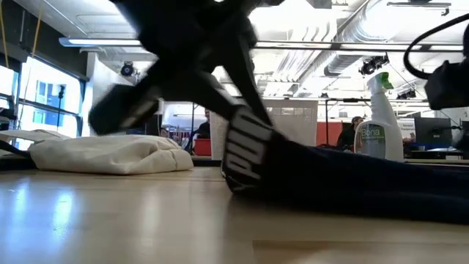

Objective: Fold laundry
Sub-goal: Fold the blue underwear

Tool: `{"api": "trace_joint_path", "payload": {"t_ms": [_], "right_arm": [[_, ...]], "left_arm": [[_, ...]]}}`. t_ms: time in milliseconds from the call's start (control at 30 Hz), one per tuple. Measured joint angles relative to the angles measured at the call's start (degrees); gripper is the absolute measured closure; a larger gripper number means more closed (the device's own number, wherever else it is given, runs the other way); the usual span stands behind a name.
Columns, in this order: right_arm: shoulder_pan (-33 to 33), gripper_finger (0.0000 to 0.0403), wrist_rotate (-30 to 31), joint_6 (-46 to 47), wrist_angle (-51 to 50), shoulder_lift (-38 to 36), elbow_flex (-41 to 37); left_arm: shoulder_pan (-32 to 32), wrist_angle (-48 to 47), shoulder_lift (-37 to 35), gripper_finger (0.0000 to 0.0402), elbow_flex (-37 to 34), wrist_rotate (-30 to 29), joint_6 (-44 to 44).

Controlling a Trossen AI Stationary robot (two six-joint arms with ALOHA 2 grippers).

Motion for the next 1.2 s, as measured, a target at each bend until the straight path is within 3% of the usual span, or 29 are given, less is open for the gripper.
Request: {"api": "trace_joint_path", "payload": {"t_ms": [133,267,633,867,967,1100,1200], "right_arm": [[1.68,0.0351,-3.8,-1.74,2.01,-0.42,-0.43],[2.77,0.035,-3.67,-4.48,1.67,-2.86,1.83],[2.83,0.035,-2.7,7.86,-8.69,-11.52,2.11],[2.86,0.035,-1.59,7.05,5.98,-6.99,-4.58],[2.82,0.0355,-2.24,7.4,7.65,-4.37,-6.09],[2.83,0.037,-5.49,4.77,1.21,-4.71,-5.14],[2.83,0.0383,-2.98,1.75,-6.31,-6.43,-2.79]], "left_arm": [[-1.45,-3.65,-0.79,0.0401,-0.02,0.25,-1.71],[-2.83,-7.02,-0.97,0.0402,-0.02,0.08,-4.26],[-4.67,-14.89,-1.98,0.0401,0.0,-3.14,-11.13],[-4.5,-15.56,-1.98,0.0401,0.0,-3.31,-11.13],[-4.5,-15.64,-1.98,0.0401,0.19,-3.33,-11.12],[-4.87,-17.0,-1.93,0.0401,3.65,-2.07,-7.21],[-5.36,-17.33,-1.95,0.0401,6.13,0.82,-1.28]]}}
